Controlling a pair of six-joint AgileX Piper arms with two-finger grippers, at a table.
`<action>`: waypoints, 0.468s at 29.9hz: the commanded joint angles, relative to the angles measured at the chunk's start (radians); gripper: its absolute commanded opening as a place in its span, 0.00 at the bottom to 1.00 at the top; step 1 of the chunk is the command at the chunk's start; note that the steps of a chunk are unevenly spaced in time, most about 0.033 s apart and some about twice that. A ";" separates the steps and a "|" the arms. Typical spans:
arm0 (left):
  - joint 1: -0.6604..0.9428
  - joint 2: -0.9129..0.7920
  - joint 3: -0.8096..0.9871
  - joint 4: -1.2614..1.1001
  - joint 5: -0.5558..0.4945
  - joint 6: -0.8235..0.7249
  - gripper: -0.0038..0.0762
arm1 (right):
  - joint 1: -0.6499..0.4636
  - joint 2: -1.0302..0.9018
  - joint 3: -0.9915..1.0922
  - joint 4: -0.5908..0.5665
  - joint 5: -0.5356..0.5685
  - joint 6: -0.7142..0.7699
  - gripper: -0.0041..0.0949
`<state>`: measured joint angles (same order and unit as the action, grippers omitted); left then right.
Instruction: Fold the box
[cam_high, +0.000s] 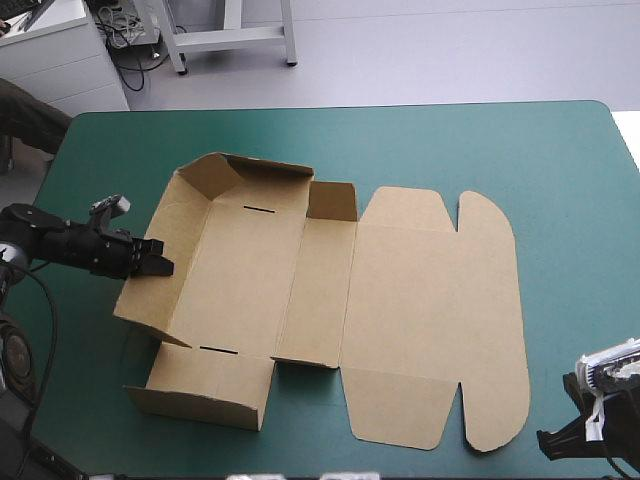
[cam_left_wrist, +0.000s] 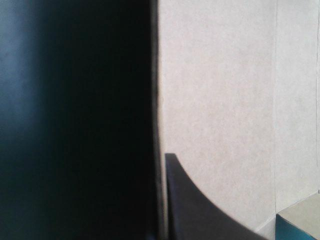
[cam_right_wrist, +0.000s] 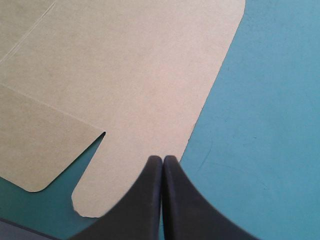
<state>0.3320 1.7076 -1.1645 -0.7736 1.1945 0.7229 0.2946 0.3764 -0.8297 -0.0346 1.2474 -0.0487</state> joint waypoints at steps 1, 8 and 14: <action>-0.077 -0.085 -0.111 -0.034 0.111 0.009 0.01 | -0.006 0.012 -0.026 -0.032 0.000 -0.010 0.02; -0.254 -0.104 -0.383 0.098 0.106 -0.077 0.01 | -0.006 0.012 -0.033 -0.122 0.000 0.021 0.02; -0.432 -0.104 -0.609 0.314 0.106 -0.165 0.01 | -0.006 0.012 -0.076 -0.169 0.000 0.024 0.02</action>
<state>-0.0319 1.6565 -1.6683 -0.5062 1.2361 0.5912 0.2946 0.3760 -0.8546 -0.1682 1.2474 -0.0251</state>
